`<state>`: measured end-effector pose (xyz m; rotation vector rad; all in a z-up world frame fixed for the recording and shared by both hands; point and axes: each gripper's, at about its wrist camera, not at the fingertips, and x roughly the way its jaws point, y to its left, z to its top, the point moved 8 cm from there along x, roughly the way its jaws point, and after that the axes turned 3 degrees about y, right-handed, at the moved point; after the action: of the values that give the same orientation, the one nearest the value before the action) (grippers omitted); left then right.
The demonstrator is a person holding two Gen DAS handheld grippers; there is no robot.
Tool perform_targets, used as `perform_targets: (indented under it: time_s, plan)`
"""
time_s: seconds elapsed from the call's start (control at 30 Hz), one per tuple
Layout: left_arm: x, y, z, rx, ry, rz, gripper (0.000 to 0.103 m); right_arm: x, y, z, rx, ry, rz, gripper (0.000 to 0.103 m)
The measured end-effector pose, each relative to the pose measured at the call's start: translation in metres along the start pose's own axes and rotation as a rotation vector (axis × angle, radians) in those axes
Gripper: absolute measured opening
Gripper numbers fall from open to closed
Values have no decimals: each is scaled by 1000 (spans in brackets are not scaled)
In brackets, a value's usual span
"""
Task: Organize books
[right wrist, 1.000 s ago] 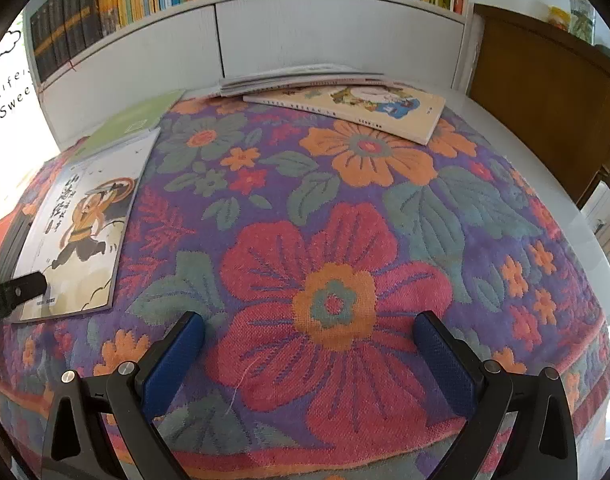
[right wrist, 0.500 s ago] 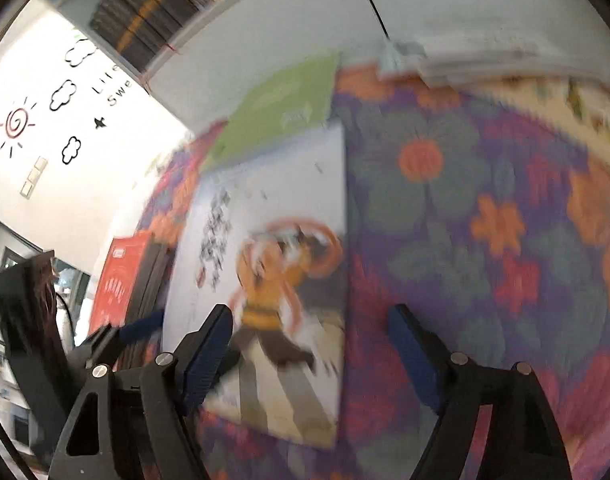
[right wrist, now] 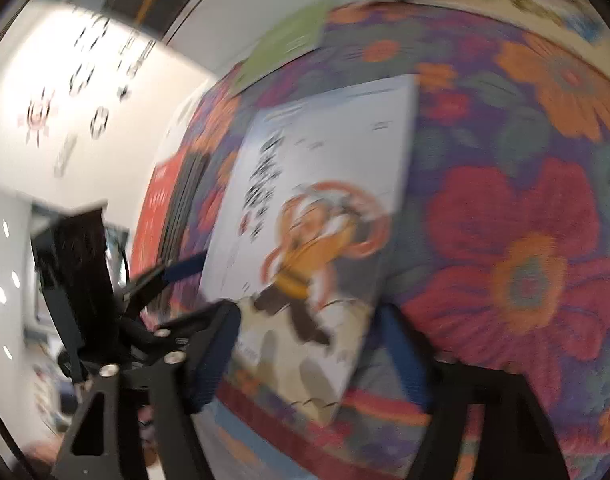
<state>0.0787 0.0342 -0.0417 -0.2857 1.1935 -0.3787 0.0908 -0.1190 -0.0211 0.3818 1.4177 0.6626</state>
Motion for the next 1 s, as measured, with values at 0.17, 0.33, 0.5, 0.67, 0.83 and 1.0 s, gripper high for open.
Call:
perform_targets:
  time_s: [0.17, 0.33, 0.5, 0.67, 0.83, 1.0]
  plan:
    - [2, 19, 23, -47, -5, 34, 45, 6, -21, 31, 45, -73, 111, 41]
    - [3, 20, 31, -70, 0, 35, 44, 7, -29, 37, 57, -125, 58, 16]
    - [-13, 13, 36, -53, -26, 2, 44, -6, -6, 36, -8, -168, -53, 17]
    - [-30, 5, 39, -20, -40, 2, 44, -26, 30, 35, -73, -195, -18, 16]
    - [-53, 16, 39, -40, -69, -22, 44, -32, 57, 34, -98, -216, 4, 16]
    - [-87, 28, 42, -43, -134, -7, 44, -27, 93, 34, -138, -221, 14, 16]
